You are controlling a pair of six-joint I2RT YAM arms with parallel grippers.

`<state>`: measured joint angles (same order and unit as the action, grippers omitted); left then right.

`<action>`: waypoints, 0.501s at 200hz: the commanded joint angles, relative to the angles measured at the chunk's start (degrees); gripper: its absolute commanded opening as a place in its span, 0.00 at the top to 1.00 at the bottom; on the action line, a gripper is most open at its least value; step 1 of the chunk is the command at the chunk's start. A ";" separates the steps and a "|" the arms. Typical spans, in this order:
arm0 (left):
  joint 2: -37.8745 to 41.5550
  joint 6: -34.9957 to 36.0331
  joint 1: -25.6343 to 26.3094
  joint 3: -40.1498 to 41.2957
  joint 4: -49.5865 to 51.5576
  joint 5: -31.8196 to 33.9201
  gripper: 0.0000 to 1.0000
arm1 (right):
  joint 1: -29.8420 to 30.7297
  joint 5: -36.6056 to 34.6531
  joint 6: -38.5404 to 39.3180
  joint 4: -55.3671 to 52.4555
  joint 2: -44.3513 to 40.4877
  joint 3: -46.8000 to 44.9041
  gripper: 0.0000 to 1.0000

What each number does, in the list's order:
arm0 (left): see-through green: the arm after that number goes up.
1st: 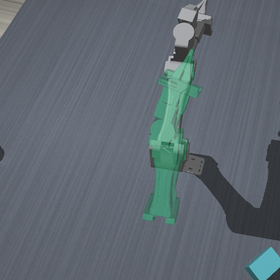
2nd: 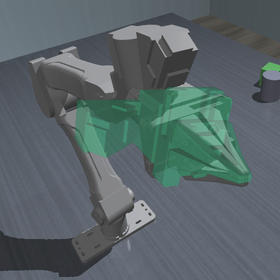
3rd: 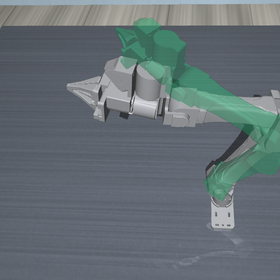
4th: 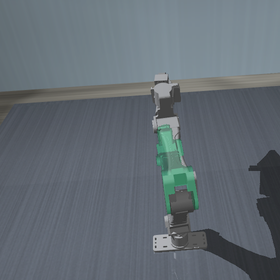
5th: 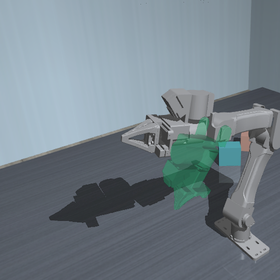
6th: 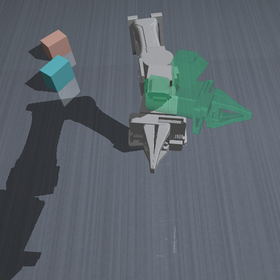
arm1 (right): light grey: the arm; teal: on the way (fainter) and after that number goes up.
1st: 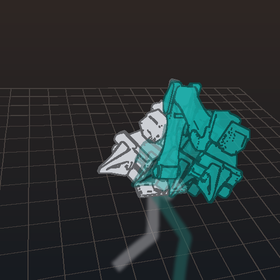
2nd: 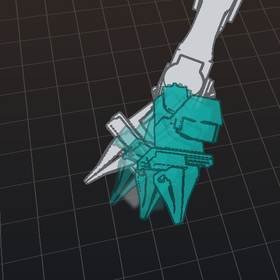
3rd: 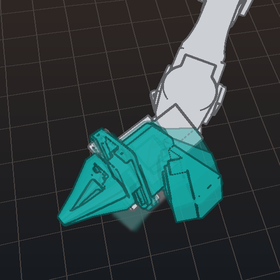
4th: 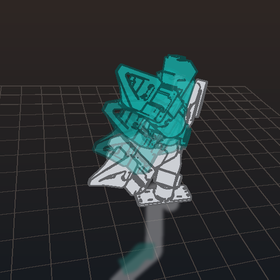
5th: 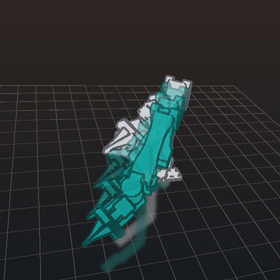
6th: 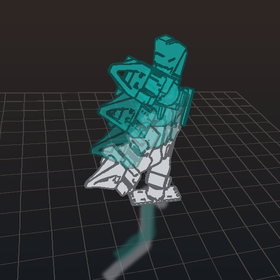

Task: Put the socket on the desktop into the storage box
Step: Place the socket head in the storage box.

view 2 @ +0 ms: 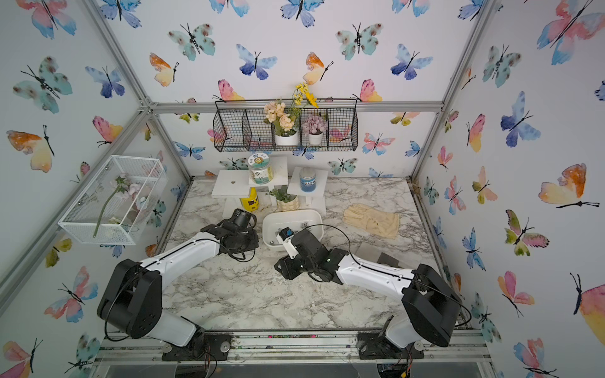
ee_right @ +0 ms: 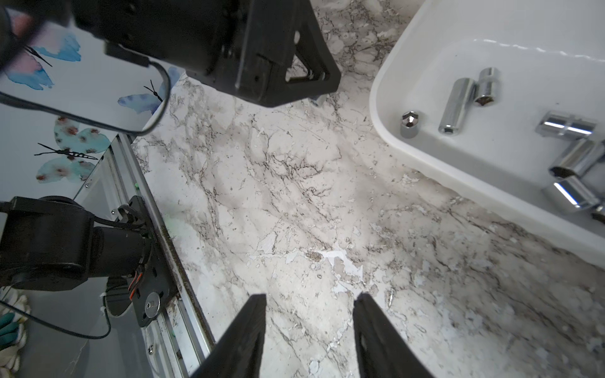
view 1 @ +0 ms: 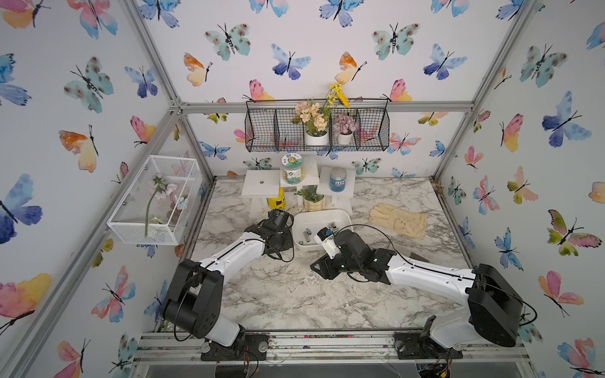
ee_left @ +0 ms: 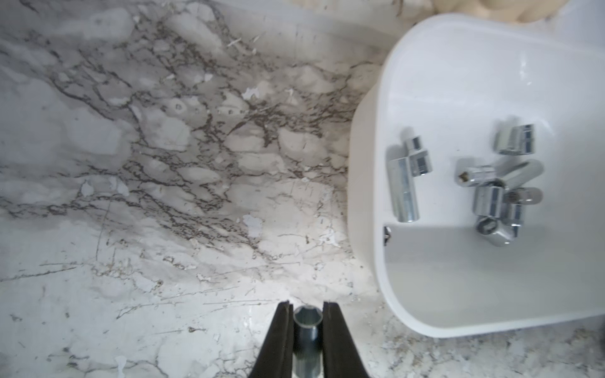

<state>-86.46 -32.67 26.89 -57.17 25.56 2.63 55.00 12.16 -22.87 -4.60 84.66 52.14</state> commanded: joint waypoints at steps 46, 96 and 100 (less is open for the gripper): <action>-3.92 -2.75 4.97 -9.41 1.34 -1.14 0.98 | -6.82 -4.33 -2.08 -3.82 -3.91 0.43 0.51; -12.92 -3.17 7.47 -15.96 0.60 1.19 0.99 | -9.87 -5.45 -2.44 -5.25 -7.06 -1.82 0.51; -13.57 -3.27 7.51 -16.31 0.55 1.33 0.99 | -9.98 -5.55 -2.59 -5.39 -7.28 -2.02 0.51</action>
<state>-96.55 -35.09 33.93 -71.18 25.78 2.50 45.36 8.64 -24.64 -7.97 79.18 51.83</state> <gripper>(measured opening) 0.161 0.490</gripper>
